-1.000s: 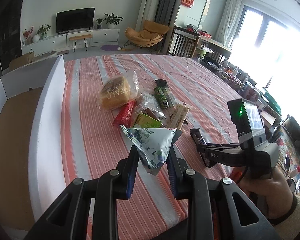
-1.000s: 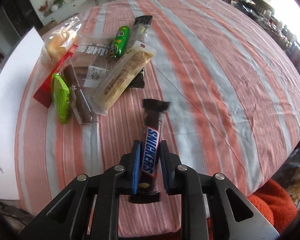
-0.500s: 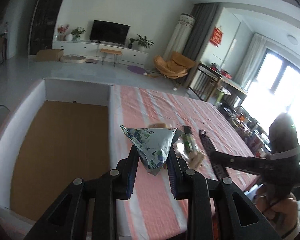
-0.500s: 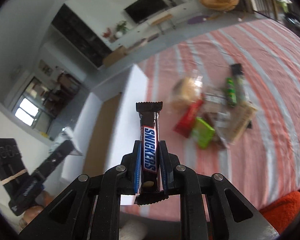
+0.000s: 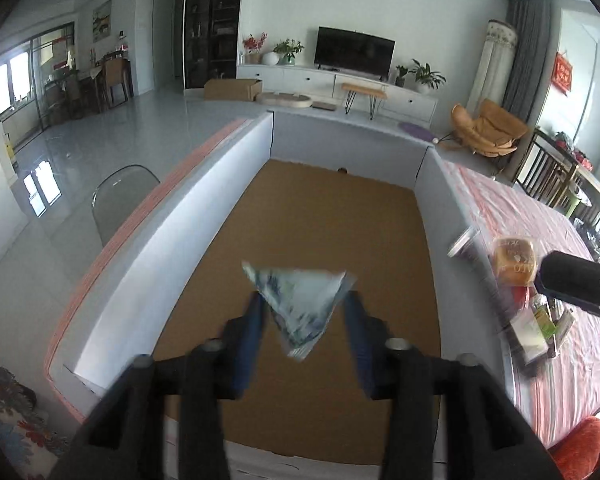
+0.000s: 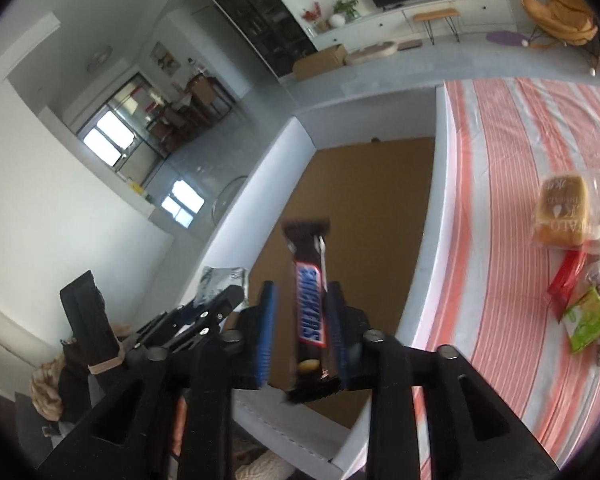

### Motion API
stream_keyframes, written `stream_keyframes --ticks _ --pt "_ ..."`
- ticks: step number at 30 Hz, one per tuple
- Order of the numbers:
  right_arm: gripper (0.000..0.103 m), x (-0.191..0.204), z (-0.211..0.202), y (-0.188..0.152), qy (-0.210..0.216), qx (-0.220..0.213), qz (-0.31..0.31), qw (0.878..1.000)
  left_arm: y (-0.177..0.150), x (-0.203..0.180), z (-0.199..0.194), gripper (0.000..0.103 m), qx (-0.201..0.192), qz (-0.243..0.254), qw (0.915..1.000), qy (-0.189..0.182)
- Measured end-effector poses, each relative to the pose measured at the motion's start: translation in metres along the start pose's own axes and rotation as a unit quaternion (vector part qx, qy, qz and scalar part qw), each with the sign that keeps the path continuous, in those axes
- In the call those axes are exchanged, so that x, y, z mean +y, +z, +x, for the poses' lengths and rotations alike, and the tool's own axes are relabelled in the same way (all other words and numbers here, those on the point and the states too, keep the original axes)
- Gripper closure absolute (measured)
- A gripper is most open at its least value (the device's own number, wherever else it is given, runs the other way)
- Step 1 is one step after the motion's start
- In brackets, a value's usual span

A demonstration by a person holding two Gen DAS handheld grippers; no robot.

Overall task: Organize snacks
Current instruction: 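Carry the silver packet and Snickers bar into the box and release both, then move both tools back over the snack pile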

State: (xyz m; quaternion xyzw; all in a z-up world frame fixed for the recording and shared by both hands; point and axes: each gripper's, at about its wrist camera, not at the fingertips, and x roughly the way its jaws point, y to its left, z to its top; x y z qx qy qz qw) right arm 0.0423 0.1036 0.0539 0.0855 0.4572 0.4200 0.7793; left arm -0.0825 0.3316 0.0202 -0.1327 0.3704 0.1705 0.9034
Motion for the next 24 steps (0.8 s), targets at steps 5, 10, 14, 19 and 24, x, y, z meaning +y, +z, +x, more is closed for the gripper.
stream_keyframes --ticks 5,10,14,19,24 --pt "0.046 -0.033 -0.032 -0.024 -0.086 -0.036 0.003 0.996 0.0 -0.023 -0.002 0.016 -0.025 0.003 0.9995 -0.021" --pt "0.041 -0.09 -0.078 -0.066 -0.223 -0.081 0.038 0.971 0.005 -0.068 -0.012 0.014 -0.034 0.031 0.9957 -0.081" --pt "0.039 -0.16 -0.113 -0.102 -0.345 -0.103 0.121 0.925 -0.002 -0.124 -0.027 0.011 -0.026 0.077 0.9864 -0.143" --pt "0.039 -0.227 -0.153 -0.12 -0.419 -0.118 0.199 0.878 -0.031 -0.207 -0.027 0.007 0.033 0.144 0.9634 -0.224" --pt "0.039 -0.271 -0.175 -0.133 -0.38 -0.143 0.278 0.87 -0.049 -0.267 0.011 0.007 0.083 0.174 0.9513 -0.24"
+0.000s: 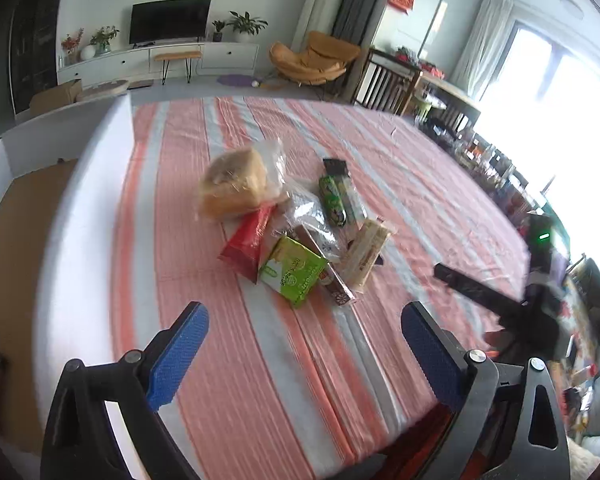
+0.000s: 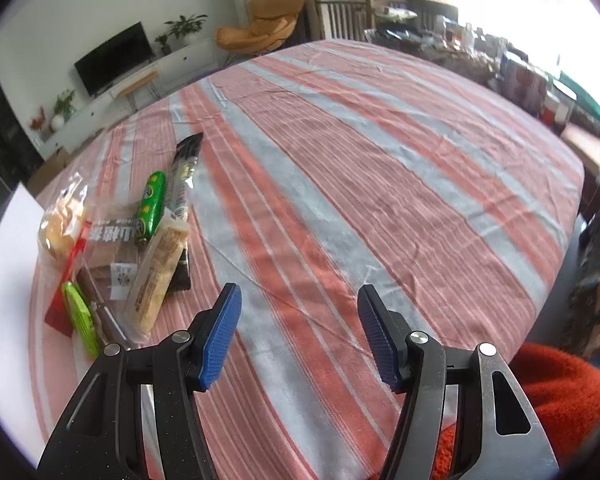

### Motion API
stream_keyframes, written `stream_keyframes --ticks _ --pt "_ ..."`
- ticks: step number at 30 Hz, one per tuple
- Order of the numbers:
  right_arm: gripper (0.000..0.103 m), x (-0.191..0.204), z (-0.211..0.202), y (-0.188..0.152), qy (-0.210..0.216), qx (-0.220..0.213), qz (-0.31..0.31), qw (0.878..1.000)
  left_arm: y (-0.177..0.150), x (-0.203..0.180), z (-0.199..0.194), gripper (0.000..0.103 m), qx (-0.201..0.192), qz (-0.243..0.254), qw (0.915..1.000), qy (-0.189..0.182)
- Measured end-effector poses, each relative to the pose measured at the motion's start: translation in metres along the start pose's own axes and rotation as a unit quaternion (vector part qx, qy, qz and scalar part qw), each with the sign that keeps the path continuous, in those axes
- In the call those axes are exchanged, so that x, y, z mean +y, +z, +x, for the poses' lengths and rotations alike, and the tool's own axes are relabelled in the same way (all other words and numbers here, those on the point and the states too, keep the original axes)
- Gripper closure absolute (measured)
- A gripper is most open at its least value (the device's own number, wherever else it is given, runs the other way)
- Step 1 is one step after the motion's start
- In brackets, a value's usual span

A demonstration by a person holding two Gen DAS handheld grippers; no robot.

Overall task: Organize snacks
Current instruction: 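Move both tools back over the snack pile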

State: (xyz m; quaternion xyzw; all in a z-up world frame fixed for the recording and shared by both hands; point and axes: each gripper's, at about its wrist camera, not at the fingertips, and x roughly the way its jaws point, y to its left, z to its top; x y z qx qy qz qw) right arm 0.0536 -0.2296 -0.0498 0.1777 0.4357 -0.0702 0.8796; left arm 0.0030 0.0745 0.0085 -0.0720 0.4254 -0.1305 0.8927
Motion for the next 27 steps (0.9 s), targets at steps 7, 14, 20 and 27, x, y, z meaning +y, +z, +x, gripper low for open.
stream_keyframes --ticks 7,14,20,27 --pt "0.039 -0.021 0.009 0.001 0.009 0.006 0.044 0.999 -0.018 -0.004 0.073 0.007 0.03 0.023 0.9975 0.059" --pt "0.039 -0.01 0.016 -0.009 -0.008 0.007 0.028 1.0 -0.03 0.013 0.101 0.007 0.037 -0.009 0.9965 0.075" --pt "0.039 -0.009 0.025 -0.008 -0.021 0.018 0.023 0.999 -0.038 0.008 0.11 0.003 0.027 0.029 0.9938 0.104" --pt "0.034 -0.004 0.029 -0.01 -0.032 0.019 0.007 0.999 -0.038 0.004 0.111 0.0 0.032 0.04 0.9922 0.114"
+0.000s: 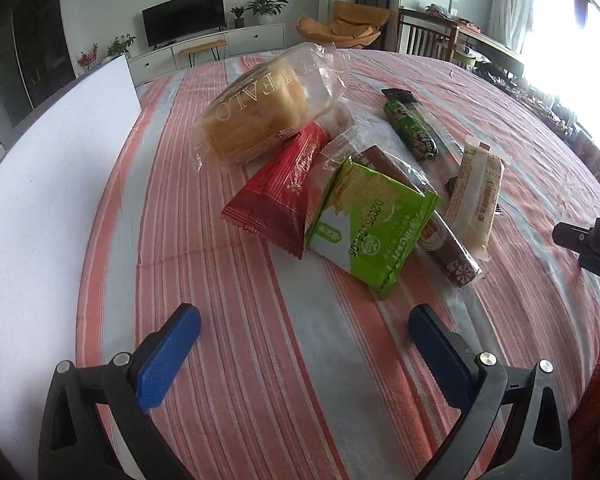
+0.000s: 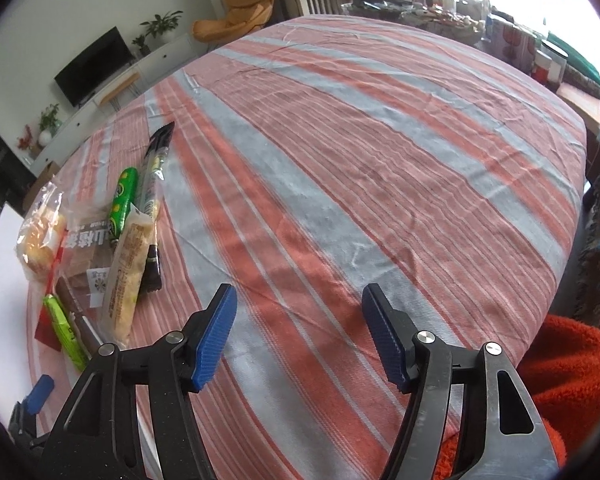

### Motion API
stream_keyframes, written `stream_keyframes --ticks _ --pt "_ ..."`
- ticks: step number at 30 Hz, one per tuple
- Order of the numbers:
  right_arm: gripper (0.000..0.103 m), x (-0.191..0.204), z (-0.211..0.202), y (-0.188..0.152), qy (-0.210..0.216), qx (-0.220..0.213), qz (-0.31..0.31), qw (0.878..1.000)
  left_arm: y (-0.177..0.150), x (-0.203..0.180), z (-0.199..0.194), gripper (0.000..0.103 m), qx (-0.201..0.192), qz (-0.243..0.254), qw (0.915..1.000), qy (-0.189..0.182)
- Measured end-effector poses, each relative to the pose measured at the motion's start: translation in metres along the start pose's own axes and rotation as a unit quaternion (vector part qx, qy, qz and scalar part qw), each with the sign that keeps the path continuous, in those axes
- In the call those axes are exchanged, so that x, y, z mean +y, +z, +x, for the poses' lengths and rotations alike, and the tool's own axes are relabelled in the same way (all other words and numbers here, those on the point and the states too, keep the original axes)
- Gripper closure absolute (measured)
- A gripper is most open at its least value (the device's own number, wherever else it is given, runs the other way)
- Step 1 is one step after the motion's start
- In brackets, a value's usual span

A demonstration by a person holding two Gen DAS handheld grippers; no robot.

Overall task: Organize snacks
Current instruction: 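Move both tools back over the snack pile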

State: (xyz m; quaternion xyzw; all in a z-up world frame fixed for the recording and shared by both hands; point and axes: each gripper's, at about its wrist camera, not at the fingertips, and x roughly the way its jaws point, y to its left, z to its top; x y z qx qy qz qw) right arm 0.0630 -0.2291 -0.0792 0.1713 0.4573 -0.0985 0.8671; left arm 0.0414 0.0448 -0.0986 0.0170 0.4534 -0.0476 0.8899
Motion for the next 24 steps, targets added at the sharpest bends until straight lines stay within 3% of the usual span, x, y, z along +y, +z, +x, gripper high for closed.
stream_keyframes --ticks 24 --pt "0.031 0.0036 0.001 -0.0025 -0.004 0.004 -0.012 1.0 -0.0001 0.0 -0.0002 0.0 0.0 0.0 1.0 0.0"
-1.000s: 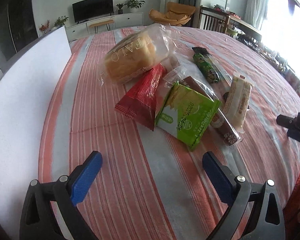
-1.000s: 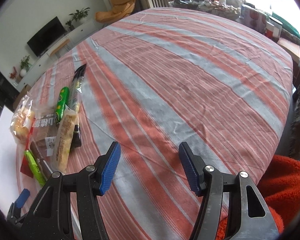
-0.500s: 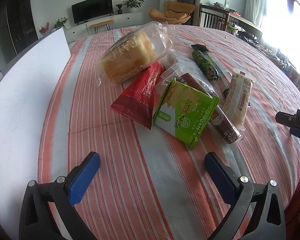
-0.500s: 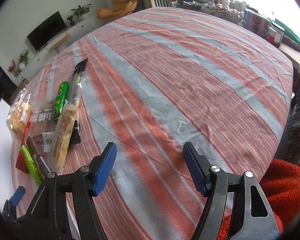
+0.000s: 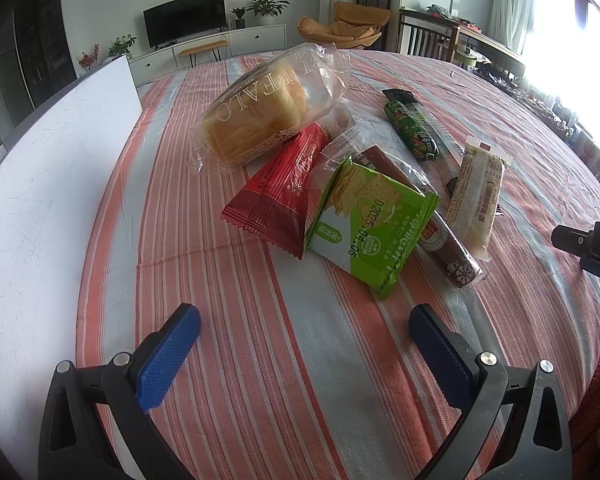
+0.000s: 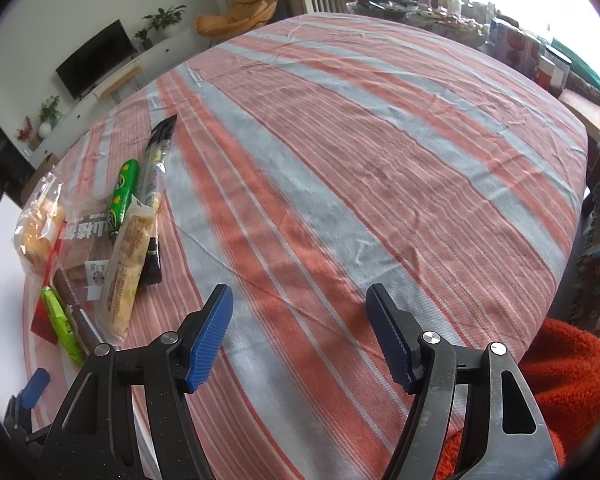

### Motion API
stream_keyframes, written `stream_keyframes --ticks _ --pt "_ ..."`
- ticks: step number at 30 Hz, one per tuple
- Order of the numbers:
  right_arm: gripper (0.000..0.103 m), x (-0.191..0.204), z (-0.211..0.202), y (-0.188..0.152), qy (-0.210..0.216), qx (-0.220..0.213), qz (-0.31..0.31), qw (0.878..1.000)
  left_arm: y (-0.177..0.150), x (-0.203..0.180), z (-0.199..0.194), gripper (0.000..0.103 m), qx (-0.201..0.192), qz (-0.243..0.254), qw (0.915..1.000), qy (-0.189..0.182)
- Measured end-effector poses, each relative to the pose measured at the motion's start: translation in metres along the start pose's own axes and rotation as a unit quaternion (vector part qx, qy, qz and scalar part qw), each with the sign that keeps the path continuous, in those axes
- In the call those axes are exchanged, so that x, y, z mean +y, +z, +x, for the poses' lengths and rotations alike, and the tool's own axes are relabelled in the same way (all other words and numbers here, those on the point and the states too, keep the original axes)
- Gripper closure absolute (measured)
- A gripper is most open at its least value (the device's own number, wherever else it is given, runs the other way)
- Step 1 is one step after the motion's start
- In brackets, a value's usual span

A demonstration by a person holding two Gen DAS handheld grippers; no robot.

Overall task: Organize snacks
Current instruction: 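Move both tools back over the snack pile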

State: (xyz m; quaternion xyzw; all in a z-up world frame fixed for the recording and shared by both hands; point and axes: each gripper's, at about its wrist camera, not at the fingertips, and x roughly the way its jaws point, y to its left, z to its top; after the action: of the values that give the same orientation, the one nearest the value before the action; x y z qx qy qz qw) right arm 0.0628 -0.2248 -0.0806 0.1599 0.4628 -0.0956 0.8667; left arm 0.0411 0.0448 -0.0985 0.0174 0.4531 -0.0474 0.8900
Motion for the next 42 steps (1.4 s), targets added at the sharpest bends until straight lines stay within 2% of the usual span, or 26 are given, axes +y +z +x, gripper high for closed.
stream_keyframes --ticks 30,42 --pt "0.024 0.0054 0.0008 -0.0011 -0.008 0.004 -0.027 1.0 -0.0001 0.0001 -0.0002 0.0 0.0 0.0 1.0 0.0" --pt "0.023 0.003 -0.0006 -0.0013 0.003 0.002 -0.019 1.0 0.001 0.0008 -0.0016 0.0 0.007 0.002 1.0 -0.005"
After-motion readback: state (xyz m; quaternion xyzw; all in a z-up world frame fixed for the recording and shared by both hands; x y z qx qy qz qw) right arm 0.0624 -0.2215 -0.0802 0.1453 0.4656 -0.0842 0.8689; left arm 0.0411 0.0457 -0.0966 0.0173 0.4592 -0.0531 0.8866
